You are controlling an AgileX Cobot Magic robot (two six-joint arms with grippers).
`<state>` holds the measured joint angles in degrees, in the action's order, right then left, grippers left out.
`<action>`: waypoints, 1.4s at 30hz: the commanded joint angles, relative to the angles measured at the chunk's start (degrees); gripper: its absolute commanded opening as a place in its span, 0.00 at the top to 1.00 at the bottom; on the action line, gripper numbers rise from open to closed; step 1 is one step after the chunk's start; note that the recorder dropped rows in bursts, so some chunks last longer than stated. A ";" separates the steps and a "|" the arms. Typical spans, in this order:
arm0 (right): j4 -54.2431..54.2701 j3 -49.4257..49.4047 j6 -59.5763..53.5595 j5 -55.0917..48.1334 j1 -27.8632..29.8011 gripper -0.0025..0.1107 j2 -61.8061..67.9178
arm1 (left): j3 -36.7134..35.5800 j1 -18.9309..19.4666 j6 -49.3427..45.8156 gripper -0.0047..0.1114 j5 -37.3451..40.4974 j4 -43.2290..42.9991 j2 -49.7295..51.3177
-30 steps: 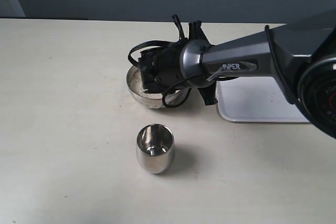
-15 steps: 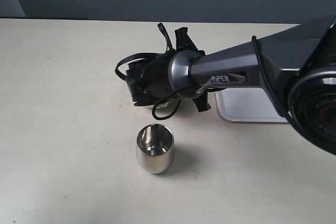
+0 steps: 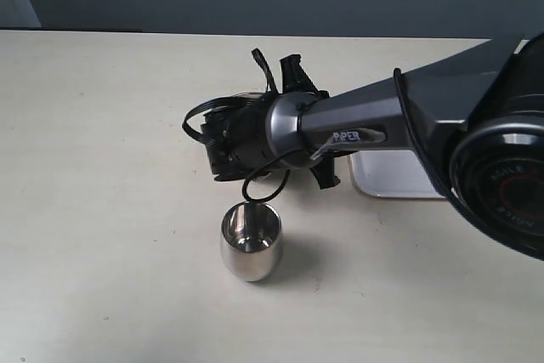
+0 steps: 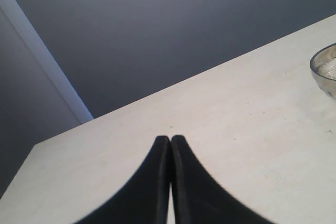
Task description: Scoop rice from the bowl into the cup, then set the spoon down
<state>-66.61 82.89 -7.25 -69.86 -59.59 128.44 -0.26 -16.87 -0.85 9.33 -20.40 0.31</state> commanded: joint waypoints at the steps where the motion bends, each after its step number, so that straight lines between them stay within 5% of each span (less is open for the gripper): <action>1: 2.61 0.69 -1.24 -0.10 0.25 0.99 -0.98 | 0.26 -0.42 0.40 0.96 -0.32 -0.01 -0.31; 8: 13.13 4.46 -7.78 -0.10 1.22 0.99 -0.98 | 0.26 -0.42 0.40 0.96 -0.32 -0.01 -0.31; 42: 27.09 7.85 -12.73 -0.10 5.69 0.99 -5.37 | 0.26 -0.43 0.40 0.96 -0.28 -0.01 -0.31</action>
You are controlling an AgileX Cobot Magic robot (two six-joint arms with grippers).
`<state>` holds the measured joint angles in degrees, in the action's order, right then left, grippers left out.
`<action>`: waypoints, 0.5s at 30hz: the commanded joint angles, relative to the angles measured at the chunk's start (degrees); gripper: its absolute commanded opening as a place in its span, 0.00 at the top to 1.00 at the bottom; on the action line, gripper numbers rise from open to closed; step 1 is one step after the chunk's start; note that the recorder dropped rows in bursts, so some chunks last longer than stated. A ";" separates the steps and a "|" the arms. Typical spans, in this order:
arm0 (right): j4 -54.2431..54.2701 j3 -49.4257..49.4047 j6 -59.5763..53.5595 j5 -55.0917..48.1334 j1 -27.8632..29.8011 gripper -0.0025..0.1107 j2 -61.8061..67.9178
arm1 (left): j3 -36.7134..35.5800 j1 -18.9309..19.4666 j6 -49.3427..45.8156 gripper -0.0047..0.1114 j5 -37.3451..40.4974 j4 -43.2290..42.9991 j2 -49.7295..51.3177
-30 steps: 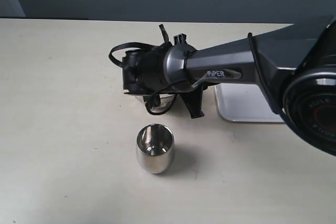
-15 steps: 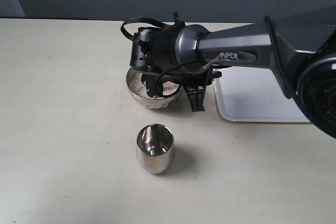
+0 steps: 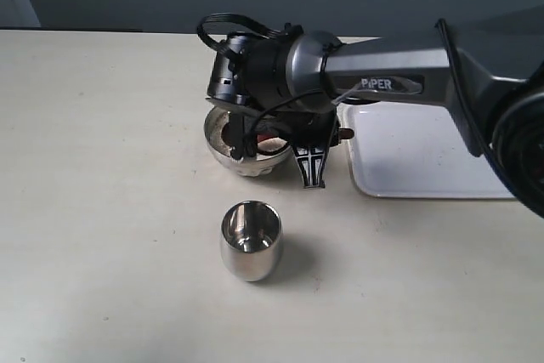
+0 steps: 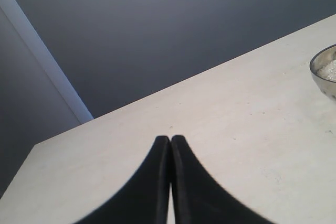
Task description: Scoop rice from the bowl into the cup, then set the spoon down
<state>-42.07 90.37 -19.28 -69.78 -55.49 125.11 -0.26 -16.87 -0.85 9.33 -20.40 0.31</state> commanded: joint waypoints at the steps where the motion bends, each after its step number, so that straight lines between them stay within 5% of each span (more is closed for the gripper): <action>1: 3.17 0.36 -0.94 -0.18 2.08 0.99 -2.36 | 0.26 -0.43 0.40 0.96 -0.28 -0.01 -0.31; 15: 9.30 0.36 -3.03 -0.18 3.48 0.99 -3.74 | 0.26 -0.43 0.40 0.96 -0.28 -0.01 -0.31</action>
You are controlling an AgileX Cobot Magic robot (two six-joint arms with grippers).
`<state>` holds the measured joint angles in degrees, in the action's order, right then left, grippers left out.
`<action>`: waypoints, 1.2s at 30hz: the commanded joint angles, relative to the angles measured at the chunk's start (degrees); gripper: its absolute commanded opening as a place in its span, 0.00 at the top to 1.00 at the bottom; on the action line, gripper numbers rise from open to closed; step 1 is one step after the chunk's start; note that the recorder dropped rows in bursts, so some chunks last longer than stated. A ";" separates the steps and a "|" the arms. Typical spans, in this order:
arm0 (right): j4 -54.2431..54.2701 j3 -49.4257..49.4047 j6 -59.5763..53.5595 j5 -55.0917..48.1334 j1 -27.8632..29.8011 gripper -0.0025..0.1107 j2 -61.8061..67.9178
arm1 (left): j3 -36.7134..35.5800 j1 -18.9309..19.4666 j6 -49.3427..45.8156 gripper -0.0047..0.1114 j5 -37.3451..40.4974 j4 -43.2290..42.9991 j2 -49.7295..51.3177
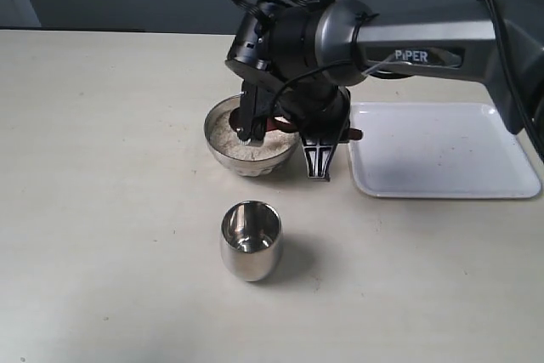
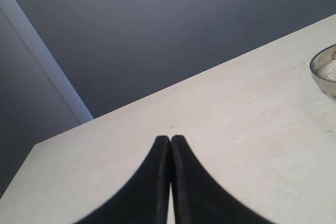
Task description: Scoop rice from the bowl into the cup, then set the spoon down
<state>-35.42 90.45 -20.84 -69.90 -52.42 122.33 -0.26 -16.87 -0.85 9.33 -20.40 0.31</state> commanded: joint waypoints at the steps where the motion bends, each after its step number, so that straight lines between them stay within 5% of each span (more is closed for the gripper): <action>1: 3.46 0.28 -1.60 -0.07 0.41 0.99 -0.94 | 0.26 -0.43 0.40 0.96 -0.28 -0.01 -0.31; 36: 9.48 -7.79 -0.46 -0.07 0.41 0.99 -7.85 | 0.26 -0.43 0.40 0.96 -0.40 -0.01 -0.31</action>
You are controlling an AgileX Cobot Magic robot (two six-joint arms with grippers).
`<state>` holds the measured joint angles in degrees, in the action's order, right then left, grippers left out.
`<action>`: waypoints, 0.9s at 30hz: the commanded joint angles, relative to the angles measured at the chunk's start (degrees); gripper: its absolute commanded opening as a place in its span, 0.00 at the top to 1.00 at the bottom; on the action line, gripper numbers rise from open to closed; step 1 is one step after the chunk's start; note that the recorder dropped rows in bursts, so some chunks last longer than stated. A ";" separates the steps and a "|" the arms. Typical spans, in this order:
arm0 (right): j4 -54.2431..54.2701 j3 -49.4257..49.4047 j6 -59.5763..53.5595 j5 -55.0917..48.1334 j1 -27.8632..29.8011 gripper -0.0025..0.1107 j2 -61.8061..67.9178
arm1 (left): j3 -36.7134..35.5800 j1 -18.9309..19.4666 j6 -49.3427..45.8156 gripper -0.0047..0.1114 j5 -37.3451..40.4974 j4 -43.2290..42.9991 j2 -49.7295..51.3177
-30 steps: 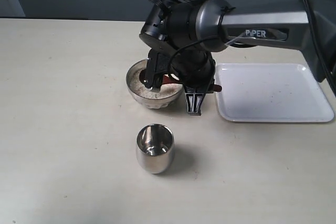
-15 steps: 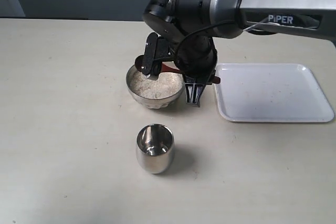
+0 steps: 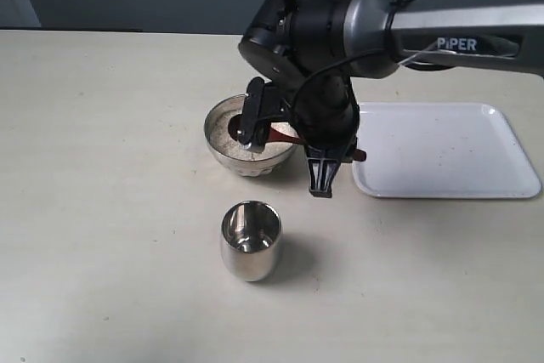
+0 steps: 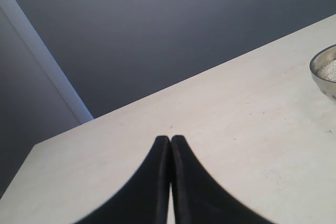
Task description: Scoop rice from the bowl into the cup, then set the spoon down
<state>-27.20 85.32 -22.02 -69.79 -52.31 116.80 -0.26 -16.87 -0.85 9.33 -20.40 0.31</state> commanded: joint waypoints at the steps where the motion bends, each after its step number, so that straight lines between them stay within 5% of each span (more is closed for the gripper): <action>1: 1.74 -3.36 1.04 -0.17 0.30 0.99 -3.07 | 0.26 -0.43 0.40 0.96 -0.40 -0.01 -0.31; 13: 6.06 -13.34 5.27 -0.17 -0.63 0.99 -13.67 | 0.26 -0.43 0.40 0.96 -0.40 -0.01 -0.31; 19: 6.86 -18.36 7.73 -0.17 -9.03 0.99 -14.54 | 0.26 -0.43 0.40 0.96 -0.27 -0.12 -0.31; 27: -1.02 -18.36 14.45 -0.17 -11.74 0.99 -14.54 | 0.26 -0.43 0.40 0.96 -0.27 -0.02 -0.31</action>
<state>-27.23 67.27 -8.81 -70.17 -63.86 102.96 -0.26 -16.87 -0.85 9.33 -20.40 0.31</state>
